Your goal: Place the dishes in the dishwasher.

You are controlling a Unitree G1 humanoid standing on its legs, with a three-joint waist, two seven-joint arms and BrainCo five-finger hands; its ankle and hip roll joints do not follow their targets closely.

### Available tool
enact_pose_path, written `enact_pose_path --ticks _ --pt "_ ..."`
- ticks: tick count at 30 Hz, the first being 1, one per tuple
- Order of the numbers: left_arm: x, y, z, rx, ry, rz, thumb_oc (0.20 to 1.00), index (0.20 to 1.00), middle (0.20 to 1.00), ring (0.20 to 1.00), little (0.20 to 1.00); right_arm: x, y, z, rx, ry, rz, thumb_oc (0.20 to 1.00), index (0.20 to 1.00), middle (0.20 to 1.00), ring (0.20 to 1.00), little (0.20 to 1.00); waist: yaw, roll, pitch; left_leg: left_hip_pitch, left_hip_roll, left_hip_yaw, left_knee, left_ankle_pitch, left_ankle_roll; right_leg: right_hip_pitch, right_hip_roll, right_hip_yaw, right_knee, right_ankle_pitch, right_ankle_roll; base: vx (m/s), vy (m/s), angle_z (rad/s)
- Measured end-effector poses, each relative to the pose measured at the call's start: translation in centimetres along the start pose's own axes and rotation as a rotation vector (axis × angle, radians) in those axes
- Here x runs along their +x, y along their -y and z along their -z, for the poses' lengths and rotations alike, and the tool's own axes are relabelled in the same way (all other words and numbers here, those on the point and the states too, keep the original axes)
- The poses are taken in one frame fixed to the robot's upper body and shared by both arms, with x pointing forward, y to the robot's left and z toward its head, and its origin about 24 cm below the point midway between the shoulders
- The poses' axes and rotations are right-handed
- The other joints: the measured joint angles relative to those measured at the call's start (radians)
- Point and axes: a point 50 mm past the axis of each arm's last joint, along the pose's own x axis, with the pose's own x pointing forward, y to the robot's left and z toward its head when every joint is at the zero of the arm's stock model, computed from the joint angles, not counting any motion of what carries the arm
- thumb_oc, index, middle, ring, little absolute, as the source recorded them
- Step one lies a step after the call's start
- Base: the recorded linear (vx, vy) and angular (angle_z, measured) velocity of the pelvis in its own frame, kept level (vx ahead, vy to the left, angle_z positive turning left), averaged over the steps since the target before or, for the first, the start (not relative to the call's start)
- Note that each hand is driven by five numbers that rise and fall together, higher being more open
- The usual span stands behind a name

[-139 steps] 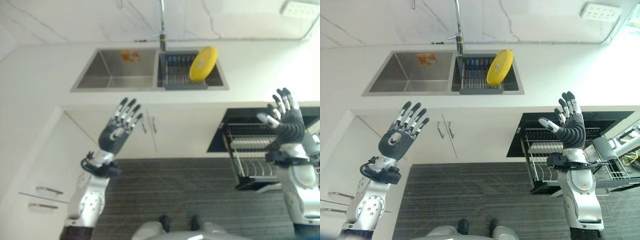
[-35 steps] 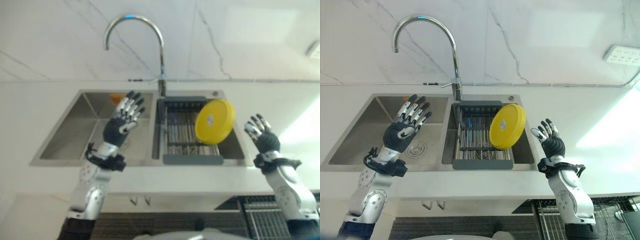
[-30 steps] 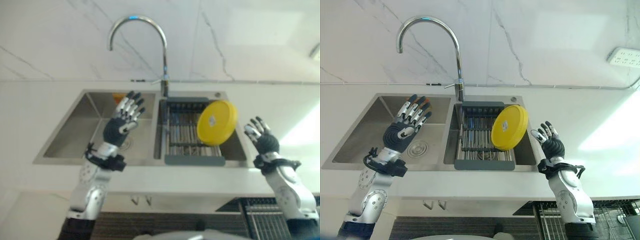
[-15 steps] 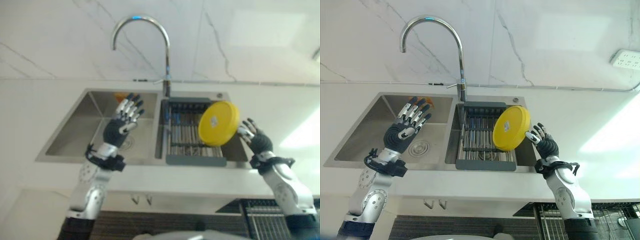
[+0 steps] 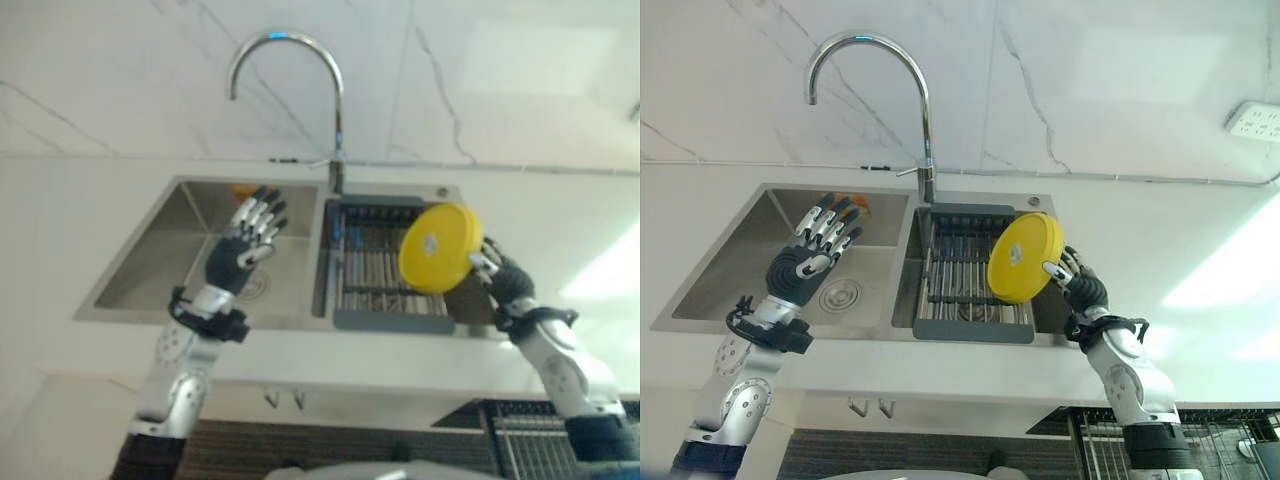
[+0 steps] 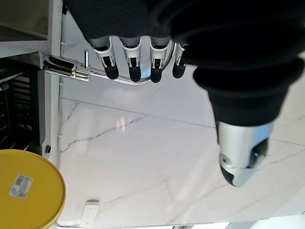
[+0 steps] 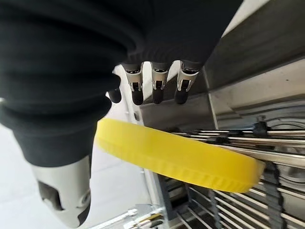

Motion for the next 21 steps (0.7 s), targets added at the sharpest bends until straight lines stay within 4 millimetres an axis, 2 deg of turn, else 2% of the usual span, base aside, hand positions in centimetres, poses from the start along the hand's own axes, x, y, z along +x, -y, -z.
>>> enact_pose_path --ticks 4,15,21 --pt "0.03 -0.04 -0.03 0.002 0.0 -0.006 1.0 1.0 1.0 1.0 1.0 0.04 0.08 -0.12 0.001 0.0 -0.002 1.0 1.0 1.0 1.0 1.0 0.018 0.001 0.0 0.0 0.0 -0.003 0.0 0.0 0.0 0.003 0.0 -0.003 -0.003 -0.001 0.0 0.01 0.001 0.02" --pt "0.03 -0.16 -0.08 0.008 -0.003 -0.018 1.0 1.0 1.0 1.0 1.0 0.5 0.16 -0.25 -0.016 -0.025 -0.009 1.0 1.0 1.0 1.0 1.0 0.021 0.002 0.0 -0.001 0.0 -0.006 0.0 0.0 0.0 0.008 0.0 -0.006 -0.003 -0.005 0.001 0.0 0.001 0.0" --pt "0.06 -0.04 0.02 0.005 -0.006 -0.013 1.0 1.0 1.0 1.0 1.0 0.54 0.34 -0.13 -0.019 -0.032 -0.002 1.0 1.0 1.0 1.0 1.0 0.038 0.002 0.0 -0.001 0.0 -0.008 0.0 0.0 0.0 0.009 0.0 -0.008 -0.003 -0.005 0.001 0.0 0.0 0.0"
